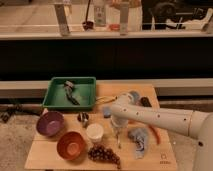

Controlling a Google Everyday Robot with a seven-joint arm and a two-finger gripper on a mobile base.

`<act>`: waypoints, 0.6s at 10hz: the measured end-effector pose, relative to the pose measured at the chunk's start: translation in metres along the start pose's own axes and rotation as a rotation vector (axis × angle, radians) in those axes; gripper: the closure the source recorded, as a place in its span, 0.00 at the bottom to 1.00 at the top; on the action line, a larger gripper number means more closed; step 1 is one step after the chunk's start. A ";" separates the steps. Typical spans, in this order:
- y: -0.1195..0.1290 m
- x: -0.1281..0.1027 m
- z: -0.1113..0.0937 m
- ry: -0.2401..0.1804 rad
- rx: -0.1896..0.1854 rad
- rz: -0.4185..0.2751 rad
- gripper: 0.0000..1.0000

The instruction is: Place fork in purple bowl

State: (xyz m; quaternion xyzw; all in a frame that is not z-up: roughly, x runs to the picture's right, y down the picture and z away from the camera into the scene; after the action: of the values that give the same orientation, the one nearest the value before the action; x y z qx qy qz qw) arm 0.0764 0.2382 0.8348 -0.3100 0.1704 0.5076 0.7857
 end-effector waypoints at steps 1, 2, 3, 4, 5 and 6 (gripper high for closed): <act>0.001 0.001 -0.001 0.003 -0.002 0.001 0.89; 0.002 0.000 -0.001 0.004 -0.002 -0.003 0.95; 0.001 0.000 0.000 0.006 -0.007 -0.009 0.96; 0.003 -0.006 0.005 0.005 -0.022 -0.028 0.96; 0.004 -0.006 0.004 0.004 -0.023 -0.030 0.96; 0.005 -0.006 0.003 0.004 -0.025 -0.031 0.96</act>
State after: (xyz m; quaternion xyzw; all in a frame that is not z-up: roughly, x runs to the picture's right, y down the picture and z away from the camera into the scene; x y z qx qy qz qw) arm 0.0691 0.2373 0.8386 -0.3235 0.1606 0.4969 0.7891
